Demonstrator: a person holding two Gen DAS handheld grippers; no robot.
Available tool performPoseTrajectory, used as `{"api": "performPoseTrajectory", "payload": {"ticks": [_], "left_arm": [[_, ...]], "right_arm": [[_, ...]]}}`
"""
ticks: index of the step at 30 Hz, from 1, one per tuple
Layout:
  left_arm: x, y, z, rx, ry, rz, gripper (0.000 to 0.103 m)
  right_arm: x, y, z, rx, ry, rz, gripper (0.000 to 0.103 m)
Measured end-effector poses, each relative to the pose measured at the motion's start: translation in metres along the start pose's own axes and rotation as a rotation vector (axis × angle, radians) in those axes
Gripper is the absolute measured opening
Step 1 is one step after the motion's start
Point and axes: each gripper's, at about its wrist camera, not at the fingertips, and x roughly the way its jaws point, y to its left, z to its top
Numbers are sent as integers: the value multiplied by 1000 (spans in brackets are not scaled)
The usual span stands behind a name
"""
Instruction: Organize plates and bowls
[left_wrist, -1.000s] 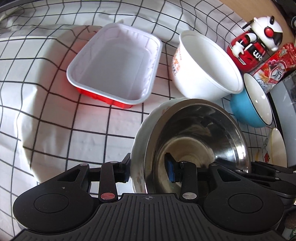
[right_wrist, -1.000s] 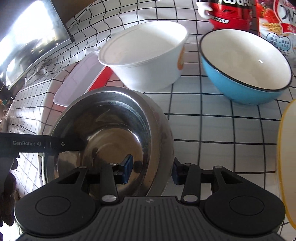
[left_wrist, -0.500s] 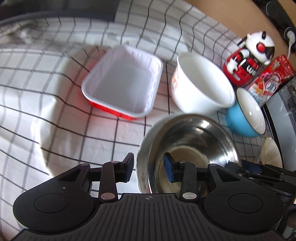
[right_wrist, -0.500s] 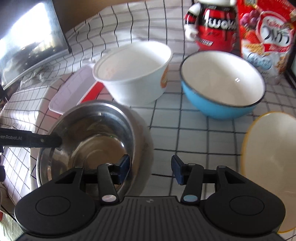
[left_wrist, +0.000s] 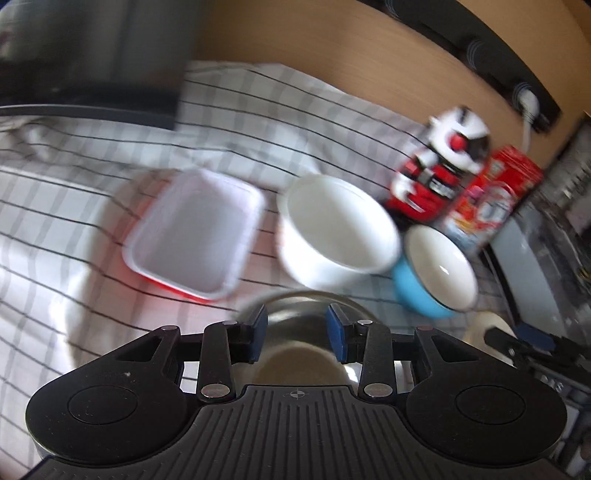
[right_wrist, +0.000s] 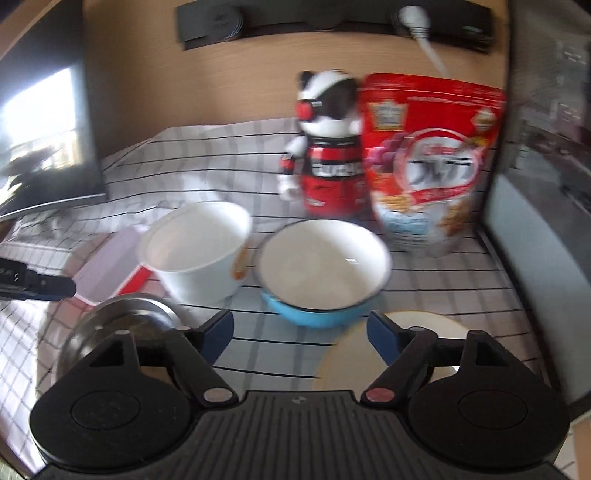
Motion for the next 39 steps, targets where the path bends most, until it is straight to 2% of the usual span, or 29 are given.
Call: {"api": "performPoseTrajectory", "payload": {"ticks": [3, 6, 8, 11, 16, 21, 23, 25, 28, 31, 32, 33, 37, 39], "left_arm": [[10, -22, -4, 32, 34, -42, 38], [20, -47, -5, 73, 61, -84, 38], [28, -65, -5, 94, 80, -116, 38], [41, -92, -7, 125, 116, -163, 39], [71, -134, -23, 160, 190, -204, 39], [99, -159, -35, 113, 222, -191, 38], [111, -165, -40, 88, 236, -172, 38], [122, -169, -44, 78, 244, -148, 38], [130, -174, -50, 74, 277, -142, 38], [135, -178, -55, 96, 300, -157, 37], [137, -178, -55, 109, 305, -161, 34], [137, -177, -55, 119, 310, -167, 29], [134, -169, -55, 100, 320, -217, 22], [129, -164, -55, 102, 318, -210, 21]], "right_arm": [[-7, -17, -5, 19, -18, -78, 85], [-11, -30, -9, -34, -17, -143, 85], [-12, -40, -13, -102, 11, -133, 85], [-17, -60, -20, -106, 40, -167, 85], [-24, -97, -34, -41, 79, -161, 85], [-7, -127, -42, 64, 132, -120, 84], [4, -132, -44, 89, 143, -112, 79], [15, -135, -45, 100, 156, -110, 66], [32, -137, -47, 130, 195, -98, 62], [43, -138, -49, 157, 228, -48, 57], [45, -136, -50, 163, 240, -22, 54], [49, -135, -50, 171, 260, -2, 46], [49, -122, -54, 178, 283, 3, 45], [48, -117, -56, 173, 289, 25, 45]]}}
